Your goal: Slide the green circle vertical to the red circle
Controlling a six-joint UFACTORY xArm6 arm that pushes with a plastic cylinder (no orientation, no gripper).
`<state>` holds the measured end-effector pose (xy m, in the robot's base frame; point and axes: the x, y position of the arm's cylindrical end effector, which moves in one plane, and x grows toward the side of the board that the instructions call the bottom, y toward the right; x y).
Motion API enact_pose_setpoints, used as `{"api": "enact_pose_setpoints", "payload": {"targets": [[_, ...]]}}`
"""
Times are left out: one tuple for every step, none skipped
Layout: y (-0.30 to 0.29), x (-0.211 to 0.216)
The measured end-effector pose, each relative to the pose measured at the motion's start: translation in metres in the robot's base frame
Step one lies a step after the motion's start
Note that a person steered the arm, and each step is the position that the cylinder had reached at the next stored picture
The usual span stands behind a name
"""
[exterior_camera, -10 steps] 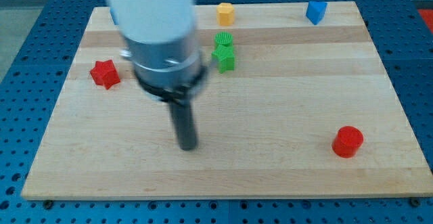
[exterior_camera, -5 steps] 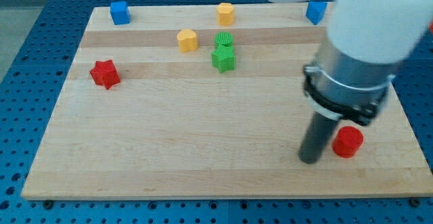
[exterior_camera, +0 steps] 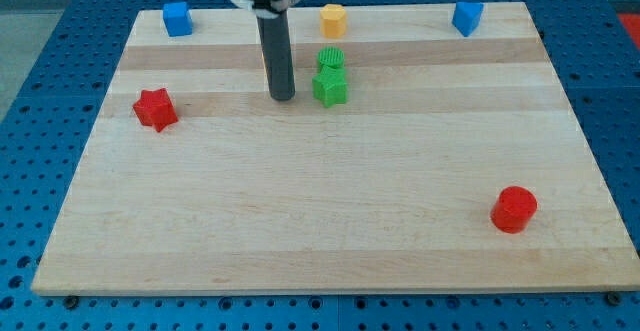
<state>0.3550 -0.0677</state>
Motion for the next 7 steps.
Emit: {"api": "enact_pose_setpoints", "payload": {"targets": [[0.000,-0.029],[0.006,-0.052],[0.023,-0.056],[0.044,-0.050],[0.065,-0.038],[0.091,-0.031],[0.109,-0.019]]}}
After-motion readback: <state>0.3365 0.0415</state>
